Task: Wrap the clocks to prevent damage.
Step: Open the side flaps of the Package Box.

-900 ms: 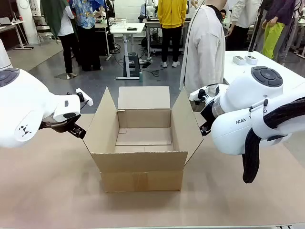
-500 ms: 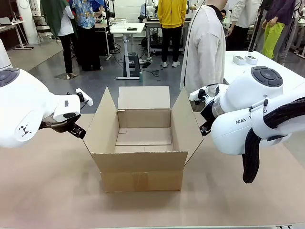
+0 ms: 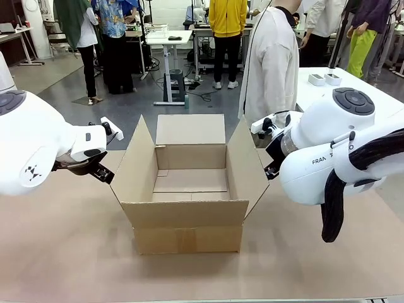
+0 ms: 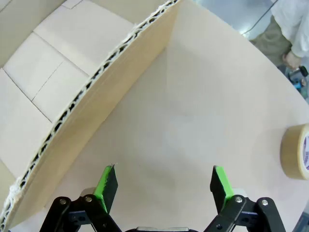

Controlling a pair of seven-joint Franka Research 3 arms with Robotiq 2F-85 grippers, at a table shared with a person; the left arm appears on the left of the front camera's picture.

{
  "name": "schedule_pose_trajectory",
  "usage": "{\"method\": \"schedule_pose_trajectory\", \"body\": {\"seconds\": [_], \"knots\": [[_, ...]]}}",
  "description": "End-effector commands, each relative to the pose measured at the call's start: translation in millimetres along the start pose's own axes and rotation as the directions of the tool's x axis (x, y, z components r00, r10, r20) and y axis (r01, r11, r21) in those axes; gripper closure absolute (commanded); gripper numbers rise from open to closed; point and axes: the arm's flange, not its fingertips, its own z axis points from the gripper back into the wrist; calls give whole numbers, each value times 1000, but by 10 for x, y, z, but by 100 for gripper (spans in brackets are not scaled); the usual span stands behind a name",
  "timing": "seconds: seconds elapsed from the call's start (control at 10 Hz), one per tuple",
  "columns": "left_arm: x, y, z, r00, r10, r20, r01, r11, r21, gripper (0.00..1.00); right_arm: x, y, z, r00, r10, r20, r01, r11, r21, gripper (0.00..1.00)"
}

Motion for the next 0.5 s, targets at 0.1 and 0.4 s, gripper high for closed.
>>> {"method": "schedule_pose_trajectory", "body": {"seconds": [0.1, 0.4], "knots": [[2, 0, 2, 1000, 0, 3, 0, 1000, 1, 0, 0, 1, 0, 1000, 0, 0, 0, 1000, 0, 0], [158, 227, 376, 999, -30, -27, 29, 999, -19, 0, 236, -172, 437, 998, -33, 52, 32, 999, 19, 0]]}}
